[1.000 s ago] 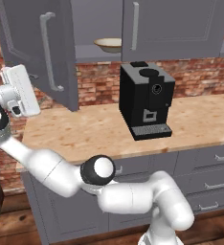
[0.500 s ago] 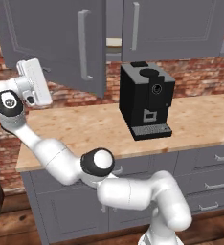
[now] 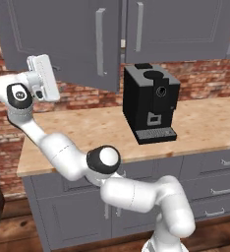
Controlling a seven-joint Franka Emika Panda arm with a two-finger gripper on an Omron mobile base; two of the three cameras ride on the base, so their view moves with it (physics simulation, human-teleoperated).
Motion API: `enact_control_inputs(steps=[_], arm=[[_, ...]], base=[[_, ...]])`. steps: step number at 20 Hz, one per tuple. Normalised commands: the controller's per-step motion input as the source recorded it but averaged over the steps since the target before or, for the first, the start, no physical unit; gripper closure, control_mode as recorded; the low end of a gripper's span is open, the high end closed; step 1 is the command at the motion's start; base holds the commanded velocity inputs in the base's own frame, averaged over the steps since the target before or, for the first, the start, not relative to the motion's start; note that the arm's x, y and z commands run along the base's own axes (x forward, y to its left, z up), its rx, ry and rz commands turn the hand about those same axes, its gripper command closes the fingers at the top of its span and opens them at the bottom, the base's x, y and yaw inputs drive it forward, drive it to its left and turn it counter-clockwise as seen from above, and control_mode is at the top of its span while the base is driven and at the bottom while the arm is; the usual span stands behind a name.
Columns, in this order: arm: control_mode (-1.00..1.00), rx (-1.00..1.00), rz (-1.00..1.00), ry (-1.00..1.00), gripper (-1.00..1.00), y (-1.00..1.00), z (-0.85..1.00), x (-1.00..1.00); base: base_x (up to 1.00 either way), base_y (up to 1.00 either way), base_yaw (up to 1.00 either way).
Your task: Pick the mug and place it in the sink. Pick the bowl and place it in the open cabinet and then close the cabinet.
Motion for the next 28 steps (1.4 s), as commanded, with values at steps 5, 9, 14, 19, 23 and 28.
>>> enact_control_inputs(steps=[5,9,14,19,23,28], arm=[[-1.00,0.00,0.08,0.09,-1.00,-0.24,0.00,0.83],[-1.00,0.00,0.11,0.06,-1.00,-0.23,0.00,0.90],[-1.00,0.00,0.12,0.08,-1.00,-0.25,0.00,1.00],[-1.00,0.03,0.16,0.14,-1.00,-0.37,-0.05,1.00],[-1.00,0.03,0.24,0.14,-1.00,-0.41,-0.04,1.00],[-1.00,0.05,0.25,0.16,-1.00,-0.41,-0.05,1.00]], base=[[0.00,0.00,0.00],[0.00,0.00,0.00],[0.00,0.00,0.00],[0.00,0.00,0.00],[0.00,0.00,0.00],[0.00,0.00,0.00]])
